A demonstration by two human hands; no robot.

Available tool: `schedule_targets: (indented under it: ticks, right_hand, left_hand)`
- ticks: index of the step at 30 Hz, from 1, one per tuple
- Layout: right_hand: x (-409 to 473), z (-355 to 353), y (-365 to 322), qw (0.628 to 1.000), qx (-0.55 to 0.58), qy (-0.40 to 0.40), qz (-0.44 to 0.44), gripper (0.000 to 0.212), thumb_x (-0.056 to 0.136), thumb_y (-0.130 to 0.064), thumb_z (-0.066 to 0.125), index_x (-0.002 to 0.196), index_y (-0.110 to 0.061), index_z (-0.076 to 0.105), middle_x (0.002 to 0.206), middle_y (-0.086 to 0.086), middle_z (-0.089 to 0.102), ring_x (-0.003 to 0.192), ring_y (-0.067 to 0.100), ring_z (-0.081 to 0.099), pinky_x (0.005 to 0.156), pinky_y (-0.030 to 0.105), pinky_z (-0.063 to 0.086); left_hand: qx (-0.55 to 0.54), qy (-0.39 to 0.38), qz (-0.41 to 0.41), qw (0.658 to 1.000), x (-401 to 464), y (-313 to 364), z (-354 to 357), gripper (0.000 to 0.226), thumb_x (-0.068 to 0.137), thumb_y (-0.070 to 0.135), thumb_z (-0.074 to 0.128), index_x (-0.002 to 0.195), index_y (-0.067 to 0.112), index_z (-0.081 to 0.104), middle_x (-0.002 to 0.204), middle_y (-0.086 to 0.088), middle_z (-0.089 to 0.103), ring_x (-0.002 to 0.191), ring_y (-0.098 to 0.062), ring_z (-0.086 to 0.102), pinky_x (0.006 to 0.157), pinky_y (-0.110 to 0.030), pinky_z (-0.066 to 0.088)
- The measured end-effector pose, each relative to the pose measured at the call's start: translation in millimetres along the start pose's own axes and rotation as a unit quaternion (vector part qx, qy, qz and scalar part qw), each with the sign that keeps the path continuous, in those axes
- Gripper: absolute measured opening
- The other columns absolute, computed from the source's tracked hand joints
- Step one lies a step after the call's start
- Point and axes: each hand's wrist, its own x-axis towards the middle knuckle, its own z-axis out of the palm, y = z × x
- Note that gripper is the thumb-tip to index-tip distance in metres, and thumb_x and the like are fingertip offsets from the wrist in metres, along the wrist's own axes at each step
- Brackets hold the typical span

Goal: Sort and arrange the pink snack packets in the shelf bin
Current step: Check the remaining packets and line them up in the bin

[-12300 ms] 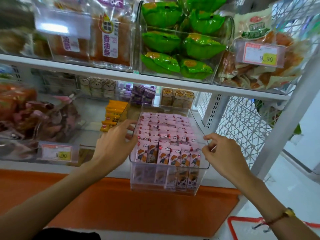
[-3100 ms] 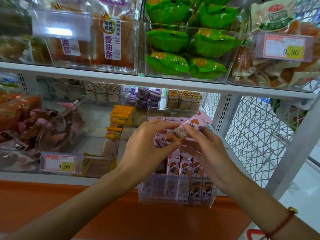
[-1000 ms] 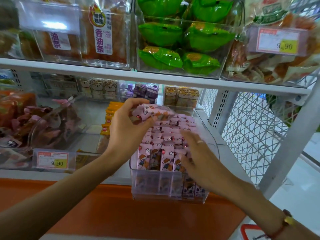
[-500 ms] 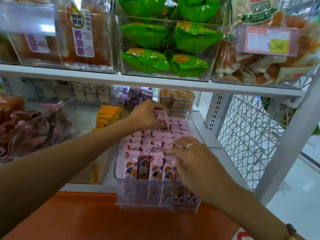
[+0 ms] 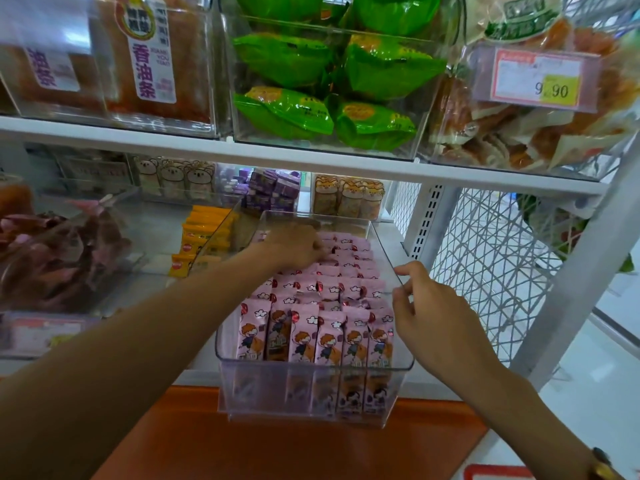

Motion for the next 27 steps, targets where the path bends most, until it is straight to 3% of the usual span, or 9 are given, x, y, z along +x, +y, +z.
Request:
schedule_targets:
  ticks: [4,11,15,17,21,23,25,27]
  right_hand:
    - [-1.2,-0.7,0.7,1.000,0.009,-0.014,0.002,0.030,0.100,-0.030,0.036,0.129,-0.023,0.037,0.084,-0.010,0.061,0.059,0.001,0.054,0.046,0.018,0.031]
    - [-4.7,-1.1,1.7,0.999,0.026,-0.021,0.006,0.034,0.099,-0.028,0.042,0.132,-0.024,0.035,0.080,-0.012,0.056,0.061,0.003,0.058,0.048,0.020,0.038]
    - [-6.8,1.0,2.8,0.999,0.027,-0.022,0.007,0.037,0.098,-0.028,0.044,0.134,-0.025,0.034,0.084,-0.012,0.057,0.064,0.004,0.059,0.050,0.021,0.042]
    - [-8.4,1.8,2.8,1.000,0.024,-0.013,0.008,0.043,0.096,-0.031,0.048,0.135,-0.025,0.033,0.092,-0.012,0.056,0.064,0.001,0.054,0.051,0.019,0.038]
    - [-7.8,0.8,-2.1,0.998,-0.015,0.053,-0.008,0.050,0.092,-0.041,0.049,0.137,-0.024,0.035,0.116,-0.005,0.049,0.081,0.004,0.045,0.053,0.008,0.023]
    - [-5.6,-2.2,-9.1,0.994,0.018,0.105,-0.029,0.046,0.091,-0.037,0.053,0.132,-0.022,0.043,0.114,-0.006,0.050,0.085,0.003,0.042,0.058,0.007,0.024]
    - [-3.9,-4.9,-21.8,0.985,0.085,0.137,-0.052,0.038,0.090,-0.033,0.055,0.126,-0.022,0.050,0.106,-0.009,0.051,0.080,0.000,0.040,0.063,0.009,0.028]
    - [-4.6,-6.5,-38.3,0.978,0.163,0.117,-0.064,0.037,0.090,-0.042,0.048,0.123,-0.026,0.051,0.106,-0.011,0.053,0.085,-0.004,0.047,0.067,0.009,0.033]
  left_hand:
    - [0.006,0.026,0.020,0.999,-4.8,2.5,-7.4,0.037,0.101,0.037,0.040,0.128,0.019,0.058,0.133,-0.006,0.056,0.119,-0.024,0.051,0.098,-0.034,0.037]
    - [0.001,0.020,0.033,0.999,-11.3,10.5,-4.8,0.025,0.094,0.029,0.056,0.115,0.020,0.068,0.122,0.003,0.066,0.109,-0.015,0.060,0.097,-0.034,0.048]
    - [-0.038,0.091,-0.036,0.994,-10.2,12.6,1.3,0.020,0.090,0.033,0.063,0.102,0.020,0.073,0.110,0.004,0.070,0.096,-0.014,0.064,0.083,-0.030,0.053]
    - [-0.061,0.167,-0.070,0.982,-15.9,16.9,2.8,0.017,0.093,0.032,0.059,0.101,0.022,0.071,0.108,0.004,0.070,0.088,-0.013,0.065,0.070,-0.025,0.050]
    - [-0.241,0.334,-0.110,0.905,-39.3,25.6,-4.6,0.015,0.097,0.024,0.053,0.105,0.022,0.065,0.104,0.004,0.069,0.077,-0.013,0.064,0.066,-0.034,0.057]
    - [-0.345,0.368,-0.121,0.855,-57.4,28.9,-9.9,0.018,0.098,0.031,0.052,0.108,0.020,0.062,0.100,0.004,0.068,0.076,-0.009,0.062,0.069,-0.037,0.058]
    - [-0.436,0.392,-0.105,0.803,-77.9,31.7,-16.1,0.017,0.095,0.031,0.056,0.106,0.020,0.062,0.099,0.004,0.068,0.087,-0.008,0.063,0.080,-0.033,0.057]
    - [-0.488,0.410,-0.080,0.766,-101.1,34.6,-22.5,0.004,0.093,0.028,0.058,0.096,0.027,0.060,0.097,0.007,0.067,0.092,-0.008,0.064,0.081,-0.029,0.056]
